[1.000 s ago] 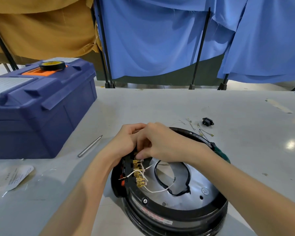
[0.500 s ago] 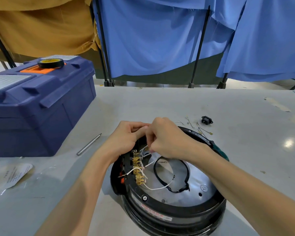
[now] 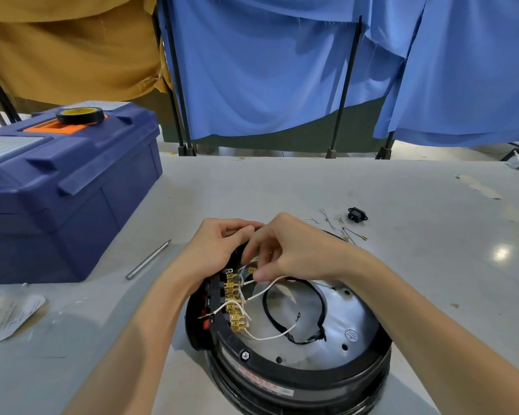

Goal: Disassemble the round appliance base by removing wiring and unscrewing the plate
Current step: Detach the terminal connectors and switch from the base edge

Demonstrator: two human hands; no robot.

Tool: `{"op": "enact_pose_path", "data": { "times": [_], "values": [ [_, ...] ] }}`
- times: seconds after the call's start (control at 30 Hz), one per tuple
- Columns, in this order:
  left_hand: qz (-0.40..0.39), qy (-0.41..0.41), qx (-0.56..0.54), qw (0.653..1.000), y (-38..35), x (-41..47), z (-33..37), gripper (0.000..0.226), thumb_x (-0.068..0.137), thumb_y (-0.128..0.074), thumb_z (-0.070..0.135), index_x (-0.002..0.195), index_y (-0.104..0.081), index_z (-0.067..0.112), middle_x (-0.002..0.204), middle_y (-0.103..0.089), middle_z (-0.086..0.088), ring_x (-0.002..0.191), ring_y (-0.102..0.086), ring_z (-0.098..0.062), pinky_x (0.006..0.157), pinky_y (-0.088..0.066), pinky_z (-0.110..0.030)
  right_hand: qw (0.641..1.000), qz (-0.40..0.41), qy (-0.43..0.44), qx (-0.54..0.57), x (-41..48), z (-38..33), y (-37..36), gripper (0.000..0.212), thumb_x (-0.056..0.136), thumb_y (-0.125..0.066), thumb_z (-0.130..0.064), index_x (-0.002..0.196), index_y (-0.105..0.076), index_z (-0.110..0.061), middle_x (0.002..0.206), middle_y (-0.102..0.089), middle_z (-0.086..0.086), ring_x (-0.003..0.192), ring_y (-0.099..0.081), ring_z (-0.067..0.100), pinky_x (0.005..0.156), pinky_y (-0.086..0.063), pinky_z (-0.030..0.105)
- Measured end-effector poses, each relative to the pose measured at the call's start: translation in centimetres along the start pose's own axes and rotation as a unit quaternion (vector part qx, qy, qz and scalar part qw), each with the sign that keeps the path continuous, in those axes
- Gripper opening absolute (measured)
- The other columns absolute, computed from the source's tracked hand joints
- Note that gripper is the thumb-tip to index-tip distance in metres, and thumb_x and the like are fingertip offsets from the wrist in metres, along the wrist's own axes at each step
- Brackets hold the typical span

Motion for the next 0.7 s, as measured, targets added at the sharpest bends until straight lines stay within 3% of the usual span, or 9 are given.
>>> {"op": "enact_pose_path", "data": {
  "times": [0.07, 0.13, 0.17, 0.3, 0.4, 0.5, 0.57, 0.7],
  "values": [
    [-0.002, -0.003, 0.016, 1.0, 0.0, -0.2, 0.2, 0.04, 0.092, -0.052, -0.001, 0.075, -0.076, 0.027, 0.067, -0.073, 0.012, 0.061, -0.066, 0.003, 0.053, -0.045, -0.007, 0.998, 0.033, 0.044, -0.04, 0.1, -1.6, 0.3, 0.026, 0.069, -0.084, -0.011, 0.093, -0.074, -0.012, 0.086, -0.07, 0.007, 0.079, -0.063, 0.013, 0.074, -0.05, 0.026],
    [0.002, -0.001, 0.032, 0.999, 0.1, -0.3, 0.1, 0.053, 0.086, -0.048, -0.011, 0.056, -0.071, 0.027, 0.051, -0.064, 0.013, 0.045, -0.056, 0.005, 0.044, -0.04, -0.008, 0.995, 0.04, 0.065, -0.062, 0.2, -2.9, -0.2, 0.023, 0.066, -0.086, -0.017, 0.086, -0.075, -0.018, 0.091, -0.067, 0.002, 0.089, -0.06, 0.017, 0.08, -0.049, 0.03],
    [0.006, 0.003, 0.032, 0.999, 0.2, -0.3, 0.0, 0.052, 0.084, -0.048, -0.012, 0.057, -0.071, 0.026, 0.049, -0.064, 0.013, 0.044, -0.056, 0.005, 0.042, -0.04, -0.008, 0.994, 0.031, 0.068, -0.083, 0.3, -3.3, -0.9, 0.019, 0.067, -0.085, -0.02, 0.083, -0.075, -0.019, 0.09, -0.067, 0.001, 0.09, -0.057, 0.018, 0.08, -0.048, 0.031],
    [0.003, 0.012, 0.013, 1.0, 0.1, -0.1, -0.1, 0.029, 0.089, -0.052, -0.001, 0.097, -0.074, 0.016, 0.071, -0.074, 0.013, 0.064, -0.068, 0.005, 0.053, -0.049, -0.01, 0.982, 0.004, 0.06, -0.179, 0.8, -3.4, -2.8, 0.011, 0.072, -0.081, -0.019, 0.079, -0.072, -0.016, 0.084, -0.066, 0.003, 0.086, -0.055, 0.019, 0.074, -0.043, 0.03],
    [0.01, 0.007, 0.018, 1.0, 0.3, -0.1, -0.1, 0.028, 0.09, -0.053, 0.0, 0.098, -0.074, 0.016, 0.08, -0.076, 0.01, 0.071, -0.068, 0.005, 0.06, -0.051, -0.011, 0.981, 0.019, 0.063, -0.183, 0.6, -3.7, -2.8, 0.007, 0.073, -0.078, -0.012, 0.072, -0.071, -0.013, 0.084, -0.068, 0.007, 0.092, -0.05, 0.019, 0.077, -0.034, 0.029],
    [0.007, 0.004, 0.035, 0.999, 0.3, -0.1, 0.0, 0.034, 0.087, -0.054, -0.006, 0.097, -0.074, 0.02, 0.075, -0.075, 0.015, 0.07, -0.067, 0.007, 0.06, -0.052, -0.009, 0.979, 0.042, 0.068, -0.187, 0.4, -4.0, -2.8, 0.031, 0.071, -0.07, 0.0, 0.053, -0.053, -0.018, 0.082, -0.066, 0.011, 0.098, -0.049, 0.024, 0.084, -0.04, 0.034],
    [0.006, 0.003, 0.035, 0.999, 0.3, 0.0, 0.0, 0.036, 0.086, -0.054, -0.01, 0.102, -0.073, 0.016, 0.073, -0.073, 0.016, 0.069, -0.067, 0.009, 0.058, -0.05, -0.007, 0.978, 0.057, 0.058, -0.191, 0.3, -4.1, -2.7, 0.036, 0.07, -0.069, 0.001, 0.05, -0.048, -0.022, 0.081, -0.065, 0.012, 0.092, -0.055, 0.027, 0.076, -0.045, 0.032],
    [0.0, -0.01, 0.034, 0.999, 0.1, 0.1, 0.4, 0.034, 0.084, -0.056, -0.011, 0.104, -0.073, 0.012, 0.067, -0.072, 0.018, 0.066, -0.067, 0.009, 0.055, -0.047, -0.006, 0.981, 0.079, 0.042, -0.174, 0.1, -3.5, -1.9, 0.012, 0.068, -0.071, 0.002, 0.066, -0.068, -0.01, 0.067, -0.066, 0.007, 0.069, -0.061, 0.022, 0.052, -0.036, 0.015]
  ]
}}
Point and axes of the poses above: each hand's wrist, its own x-axis towards the middle knuckle, its own y-axis out of the back of the hand, z = x × y, the point moved 10 cm from there along x, towards the middle knuckle
